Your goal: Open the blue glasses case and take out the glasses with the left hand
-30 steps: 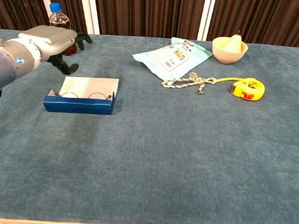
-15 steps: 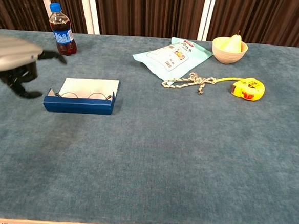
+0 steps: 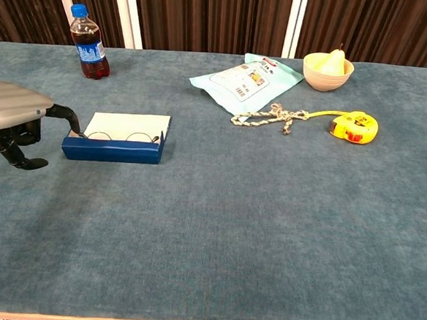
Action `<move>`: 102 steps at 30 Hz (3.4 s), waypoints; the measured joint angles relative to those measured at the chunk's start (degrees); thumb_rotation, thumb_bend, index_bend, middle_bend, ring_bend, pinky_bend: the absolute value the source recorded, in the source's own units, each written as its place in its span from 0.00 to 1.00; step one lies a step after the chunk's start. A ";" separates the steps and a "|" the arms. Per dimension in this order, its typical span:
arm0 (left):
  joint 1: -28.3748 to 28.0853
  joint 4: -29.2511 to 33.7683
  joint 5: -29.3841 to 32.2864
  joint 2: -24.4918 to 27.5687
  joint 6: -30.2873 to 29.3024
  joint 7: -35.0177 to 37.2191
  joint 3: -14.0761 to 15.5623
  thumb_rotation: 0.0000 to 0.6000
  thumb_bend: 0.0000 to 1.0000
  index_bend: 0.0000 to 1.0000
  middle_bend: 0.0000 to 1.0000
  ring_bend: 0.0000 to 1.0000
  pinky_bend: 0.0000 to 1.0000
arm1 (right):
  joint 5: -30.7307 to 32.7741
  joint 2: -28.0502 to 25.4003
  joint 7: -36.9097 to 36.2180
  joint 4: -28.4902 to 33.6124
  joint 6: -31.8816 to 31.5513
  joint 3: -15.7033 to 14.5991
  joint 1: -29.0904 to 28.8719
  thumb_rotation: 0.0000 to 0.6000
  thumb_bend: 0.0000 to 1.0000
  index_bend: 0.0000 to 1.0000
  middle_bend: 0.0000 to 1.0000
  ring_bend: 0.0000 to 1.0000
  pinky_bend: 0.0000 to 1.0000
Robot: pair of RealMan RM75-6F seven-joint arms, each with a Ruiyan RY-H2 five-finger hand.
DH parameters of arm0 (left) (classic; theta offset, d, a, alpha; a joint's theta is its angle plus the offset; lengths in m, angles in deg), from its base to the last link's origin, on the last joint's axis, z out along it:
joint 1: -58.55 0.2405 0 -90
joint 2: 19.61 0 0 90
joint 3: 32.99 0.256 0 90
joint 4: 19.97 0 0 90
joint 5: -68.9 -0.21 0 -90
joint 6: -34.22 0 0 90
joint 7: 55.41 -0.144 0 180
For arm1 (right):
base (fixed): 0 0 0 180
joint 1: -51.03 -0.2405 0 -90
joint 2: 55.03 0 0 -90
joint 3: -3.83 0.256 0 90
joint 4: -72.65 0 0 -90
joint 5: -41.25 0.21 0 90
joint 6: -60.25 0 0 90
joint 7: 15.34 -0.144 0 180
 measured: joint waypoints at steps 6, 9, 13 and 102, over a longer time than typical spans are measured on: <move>-0.31 -1.46 1.43 -0.99 0.51 -0.40 -0.24 1.00 0.30 0.24 0.97 0.87 0.95 | 0.07 -0.08 -0.06 0.22 0.08 -0.02 0.02 1.00 0.16 0.00 0.00 0.00 0.21; -0.62 -2.24 1.92 -1.60 0.78 -0.68 -0.48 1.00 0.30 0.24 0.97 0.87 0.96 | 0.10 -0.10 -0.03 0.31 0.12 -0.03 0.02 1.00 0.16 0.00 0.00 0.00 0.21; -1.07 -3.06 2.49 -2.36 1.09 -1.15 -0.71 1.00 0.30 0.25 0.97 0.88 0.96 | 0.20 -0.10 0.00 0.37 0.20 0.00 -0.01 1.00 0.16 0.00 0.00 0.00 0.21; -29.19 14.12 37.32 9.27 5.56 -23.81 12.80 1.00 0.55 0.25 1.00 0.90 0.98 | 0.46 -0.11 -0.16 0.93 0.07 0.26 -0.02 1.00 0.19 0.00 0.00 0.00 0.21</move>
